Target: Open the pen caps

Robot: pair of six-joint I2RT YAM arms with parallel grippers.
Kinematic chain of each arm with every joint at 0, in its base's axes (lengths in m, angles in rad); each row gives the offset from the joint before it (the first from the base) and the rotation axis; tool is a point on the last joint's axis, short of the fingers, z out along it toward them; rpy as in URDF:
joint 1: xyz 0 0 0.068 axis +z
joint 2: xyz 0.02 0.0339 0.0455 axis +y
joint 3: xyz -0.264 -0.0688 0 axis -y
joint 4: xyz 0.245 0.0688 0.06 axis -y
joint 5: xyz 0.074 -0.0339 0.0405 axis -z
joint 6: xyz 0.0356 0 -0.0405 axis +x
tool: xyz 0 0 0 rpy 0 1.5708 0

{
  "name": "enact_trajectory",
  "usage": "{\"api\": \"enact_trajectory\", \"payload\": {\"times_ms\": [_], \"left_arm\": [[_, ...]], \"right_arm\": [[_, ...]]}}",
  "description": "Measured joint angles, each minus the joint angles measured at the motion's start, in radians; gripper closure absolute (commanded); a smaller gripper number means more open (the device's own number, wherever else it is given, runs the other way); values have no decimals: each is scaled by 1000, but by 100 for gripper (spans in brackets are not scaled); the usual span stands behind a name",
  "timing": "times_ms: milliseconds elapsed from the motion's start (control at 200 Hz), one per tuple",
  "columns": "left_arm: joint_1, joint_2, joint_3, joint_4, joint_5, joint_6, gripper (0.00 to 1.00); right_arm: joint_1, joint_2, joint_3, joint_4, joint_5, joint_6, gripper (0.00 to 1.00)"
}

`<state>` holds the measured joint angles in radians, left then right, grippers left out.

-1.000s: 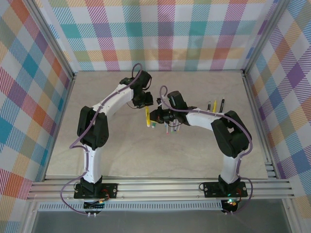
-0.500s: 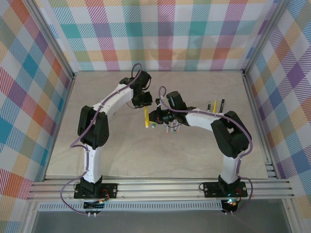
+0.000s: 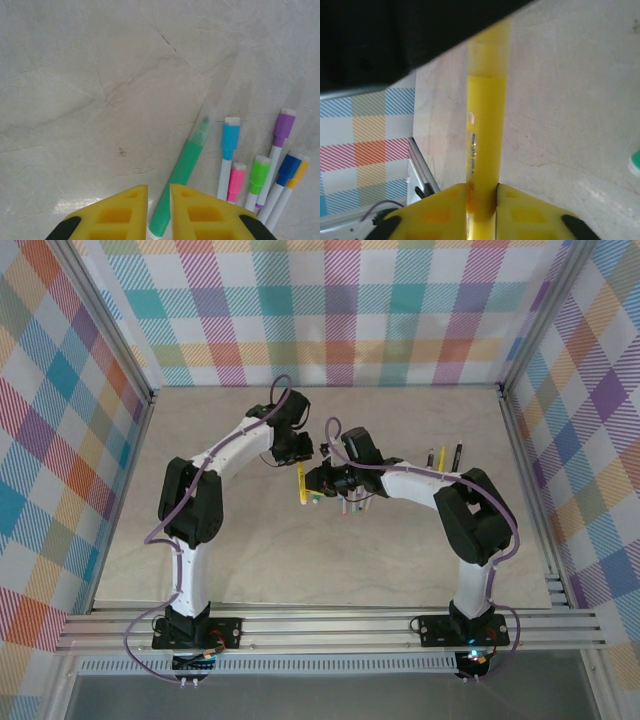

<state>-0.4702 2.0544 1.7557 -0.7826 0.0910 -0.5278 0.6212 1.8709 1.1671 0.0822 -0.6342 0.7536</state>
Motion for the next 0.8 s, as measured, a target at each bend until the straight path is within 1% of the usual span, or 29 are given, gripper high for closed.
{"api": "enact_trajectory", "payload": {"times_ms": [80,240,265,310,330,335,380,410,555,690,800], "left_arm": [[1,-8,0,3,14,-2,100],[1,-22,0,7,45,-8,100],[1,-23,0,9,49,-8,100],[1,-23,0,11,54,-8,100],[1,-23,0,12,56,-8,100],[1,-23,0,12,57,-8,100],[1,-23,0,11,59,-8,100],[2,-25,0,10,58,-8,100],[7,-28,0,7,57,-7,100],[8,-29,0,8,58,-7,85],[8,-36,-3,16,56,-7,81]], "right_arm": [[0,0,0,17,-6,2,59],[0,0,0,51,-14,-2,58],[1,0,0,52,-14,-2,61],[1,0,2,53,-14,-5,69],[1,0,2,53,-14,3,75],[1,0,2,52,-14,2,75],[1,1,3,50,-13,-6,93],[0,3,3,45,-9,2,100],[-2,9,8,46,-10,2,100],[-1,10,15,37,-8,2,100],[0,13,39,11,-5,2,100]]}}
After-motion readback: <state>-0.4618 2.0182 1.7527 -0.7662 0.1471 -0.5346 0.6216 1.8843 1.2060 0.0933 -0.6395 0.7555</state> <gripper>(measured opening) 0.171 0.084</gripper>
